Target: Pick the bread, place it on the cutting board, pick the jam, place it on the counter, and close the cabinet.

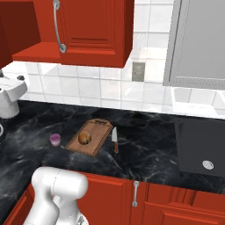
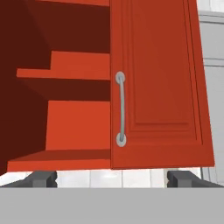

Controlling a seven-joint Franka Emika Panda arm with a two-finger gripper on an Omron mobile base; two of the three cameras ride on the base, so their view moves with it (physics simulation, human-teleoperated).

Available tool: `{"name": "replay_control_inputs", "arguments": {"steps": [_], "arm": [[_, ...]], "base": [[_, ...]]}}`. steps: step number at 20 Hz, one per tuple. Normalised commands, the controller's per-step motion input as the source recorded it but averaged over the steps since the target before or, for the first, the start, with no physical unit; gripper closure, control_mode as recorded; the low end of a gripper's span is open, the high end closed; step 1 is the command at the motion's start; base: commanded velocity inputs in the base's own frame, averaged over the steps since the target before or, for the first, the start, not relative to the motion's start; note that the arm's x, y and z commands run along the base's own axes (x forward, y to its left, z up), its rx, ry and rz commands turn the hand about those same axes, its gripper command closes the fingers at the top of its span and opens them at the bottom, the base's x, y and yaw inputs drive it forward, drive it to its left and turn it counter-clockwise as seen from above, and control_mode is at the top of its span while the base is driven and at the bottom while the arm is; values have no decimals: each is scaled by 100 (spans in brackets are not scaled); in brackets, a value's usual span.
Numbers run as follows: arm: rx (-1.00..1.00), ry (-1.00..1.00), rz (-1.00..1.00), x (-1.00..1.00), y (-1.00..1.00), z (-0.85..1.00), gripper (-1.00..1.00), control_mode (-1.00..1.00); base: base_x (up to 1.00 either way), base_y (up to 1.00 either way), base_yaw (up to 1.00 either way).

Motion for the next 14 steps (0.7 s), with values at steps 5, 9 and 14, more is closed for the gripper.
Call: {"name": "replay_control_inputs", "arguments": {"steps": [5,9,14], "arm": [[0,0,0,-23,28,0,-100,-100],[0,1,0,-13,36,0,-100,-100],[0,2,1,-7,34,0,-100,-100]], "base": [[0,0,0],[0,0,0],[0,0,0]]}}
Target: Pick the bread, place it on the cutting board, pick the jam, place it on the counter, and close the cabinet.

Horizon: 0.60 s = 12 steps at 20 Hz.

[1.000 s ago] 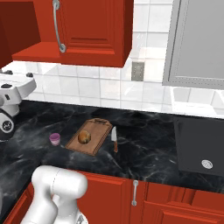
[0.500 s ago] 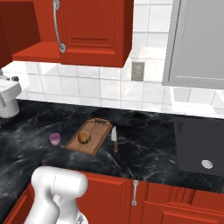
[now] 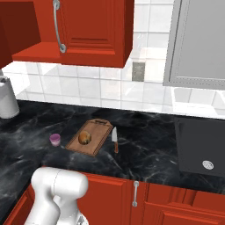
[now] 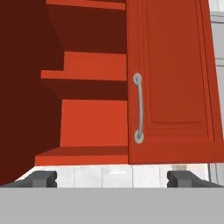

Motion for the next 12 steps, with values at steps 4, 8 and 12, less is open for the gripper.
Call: {"name": "replay_control_inputs", "arguments": {"steps": [4,8,12], "arm": [[0,2,2,-6,33,0,-100,-100],[0,0,0,-1,34,0,-100,-100],[0,0,3,0,31,0,-100,-100]], "base": [[0,0,0],[0,0,0],[0,0,0]]}}
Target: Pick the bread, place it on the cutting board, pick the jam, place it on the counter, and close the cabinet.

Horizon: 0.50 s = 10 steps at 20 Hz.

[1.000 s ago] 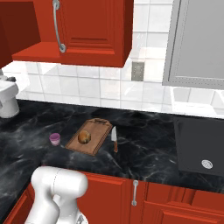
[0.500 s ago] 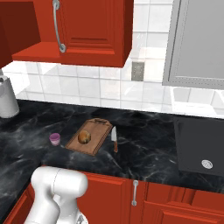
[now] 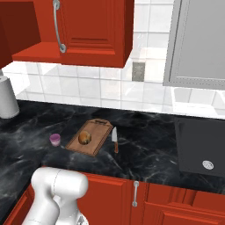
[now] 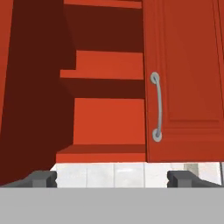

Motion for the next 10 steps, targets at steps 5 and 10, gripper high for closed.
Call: {"name": "replay_control_inputs", "arguments": {"steps": [5,10], "arm": [[0,0,7,0,31,-1,-100,-100],[0,0,8,6,32,-17,-100,-100]], "base": [[0,0,0],[0,0,0]]}}
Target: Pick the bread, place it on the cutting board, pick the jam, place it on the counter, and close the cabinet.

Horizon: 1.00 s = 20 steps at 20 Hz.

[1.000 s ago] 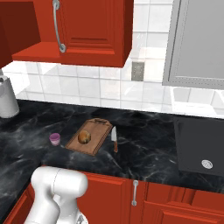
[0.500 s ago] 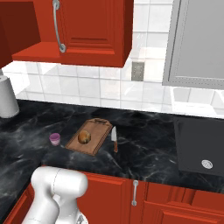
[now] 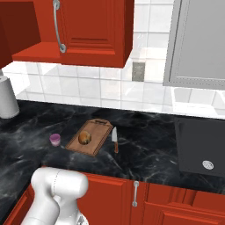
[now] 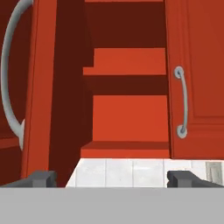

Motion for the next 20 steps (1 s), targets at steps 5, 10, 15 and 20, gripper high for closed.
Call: {"name": "replay_control_inputs", "arguments": {"steps": [5,10,15,20], "arm": [[0,0,5,23,32,-26,-100,-100],[0,0,3,31,32,-14,-100,-100],[0,0,2,12,29,0,-100,-100],[0,0,1,5,33,0,-100,-100]], "base": [[0,0,0],[0,0,0],[0,0,0],[0,0,0]]}}
